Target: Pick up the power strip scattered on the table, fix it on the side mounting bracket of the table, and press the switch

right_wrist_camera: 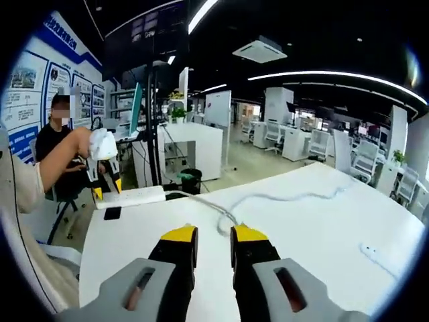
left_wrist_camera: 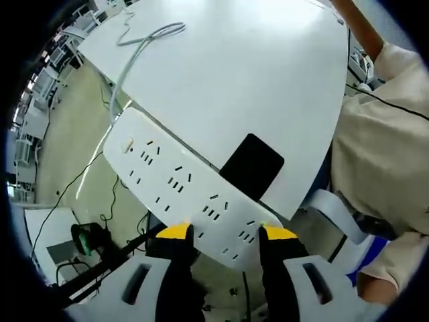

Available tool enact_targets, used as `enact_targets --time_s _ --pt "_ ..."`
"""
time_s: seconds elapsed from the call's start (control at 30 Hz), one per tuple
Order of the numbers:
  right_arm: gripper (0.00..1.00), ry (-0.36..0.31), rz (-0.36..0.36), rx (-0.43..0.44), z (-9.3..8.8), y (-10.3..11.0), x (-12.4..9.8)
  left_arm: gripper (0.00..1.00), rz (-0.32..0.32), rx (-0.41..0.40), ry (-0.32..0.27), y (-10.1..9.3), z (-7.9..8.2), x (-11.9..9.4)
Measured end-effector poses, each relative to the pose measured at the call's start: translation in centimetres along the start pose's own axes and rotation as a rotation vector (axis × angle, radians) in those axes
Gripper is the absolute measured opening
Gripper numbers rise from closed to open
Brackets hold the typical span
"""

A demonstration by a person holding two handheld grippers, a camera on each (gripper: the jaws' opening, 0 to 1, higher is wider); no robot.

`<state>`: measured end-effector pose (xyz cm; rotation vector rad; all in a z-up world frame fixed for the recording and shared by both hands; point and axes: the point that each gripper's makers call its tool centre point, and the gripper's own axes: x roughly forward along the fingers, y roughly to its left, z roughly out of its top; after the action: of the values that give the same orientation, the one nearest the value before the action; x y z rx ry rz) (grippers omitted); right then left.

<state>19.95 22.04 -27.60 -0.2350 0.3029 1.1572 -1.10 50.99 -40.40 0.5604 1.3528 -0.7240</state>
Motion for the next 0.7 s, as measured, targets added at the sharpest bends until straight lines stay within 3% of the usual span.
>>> enact_targets --time_s 0.27,0.7 --pt "0.17 -0.029 -0.082 0.048 -1.8 -2.3 -4.3 0.43 0.002 0.0 -0.001 -0.9 0.6 0.0" --pt "0.18 -0.108 -0.259 0.156 -5.1 -5.7 -11.5 0.43 -0.004 -0.002 -0.004 1.3 -0.3 0.1"
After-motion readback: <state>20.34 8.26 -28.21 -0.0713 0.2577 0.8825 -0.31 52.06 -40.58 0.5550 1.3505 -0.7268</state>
